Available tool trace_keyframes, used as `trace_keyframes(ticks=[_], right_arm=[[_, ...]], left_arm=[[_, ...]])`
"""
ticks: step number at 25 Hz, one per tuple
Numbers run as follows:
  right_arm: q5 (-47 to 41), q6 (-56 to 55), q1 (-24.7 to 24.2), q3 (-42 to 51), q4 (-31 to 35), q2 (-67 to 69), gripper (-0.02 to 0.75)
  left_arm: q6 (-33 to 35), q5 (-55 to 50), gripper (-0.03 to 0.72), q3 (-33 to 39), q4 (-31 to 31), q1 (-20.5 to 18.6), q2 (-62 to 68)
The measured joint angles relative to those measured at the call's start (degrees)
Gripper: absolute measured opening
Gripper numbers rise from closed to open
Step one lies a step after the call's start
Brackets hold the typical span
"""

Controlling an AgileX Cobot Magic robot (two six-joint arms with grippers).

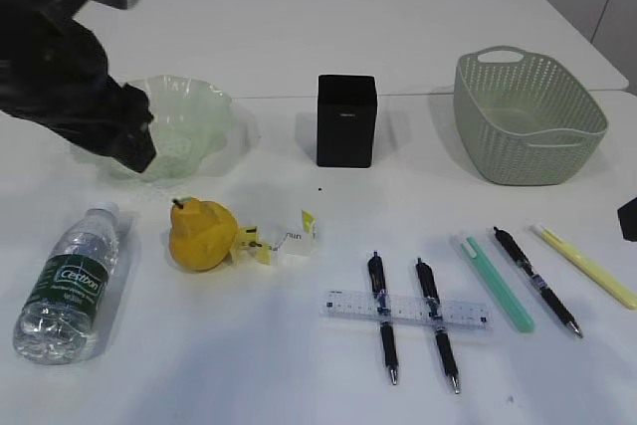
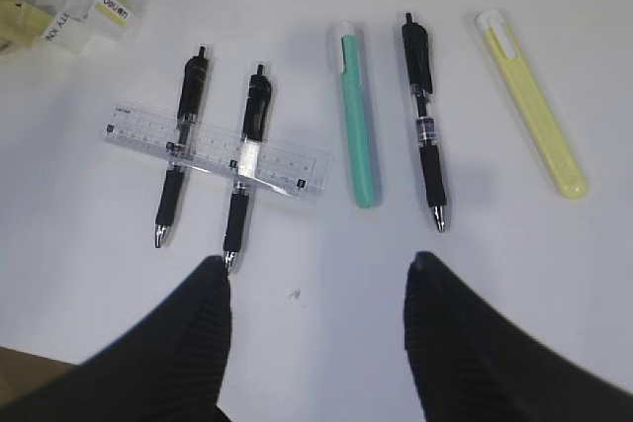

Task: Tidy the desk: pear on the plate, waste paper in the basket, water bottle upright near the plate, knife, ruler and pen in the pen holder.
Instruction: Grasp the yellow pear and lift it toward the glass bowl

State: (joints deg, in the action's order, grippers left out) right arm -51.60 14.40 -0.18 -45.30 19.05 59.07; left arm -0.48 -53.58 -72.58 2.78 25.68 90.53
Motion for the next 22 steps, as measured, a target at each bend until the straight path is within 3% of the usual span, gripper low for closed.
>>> trace_keyframes(ticks=[9,22], right_arm=[[-0.16,0.00,0.00,0.00,0.00,0.00,0.417],[-0.14,0.00,0.00,0.00,0.00,0.00,0.417]], left_arm=[[-0.86,-0.09,0.581,-8.18,-1.67,0.00,11.97],[-1.26,0.99,0.581,-8.92,-4.39,1.08,18.95]])
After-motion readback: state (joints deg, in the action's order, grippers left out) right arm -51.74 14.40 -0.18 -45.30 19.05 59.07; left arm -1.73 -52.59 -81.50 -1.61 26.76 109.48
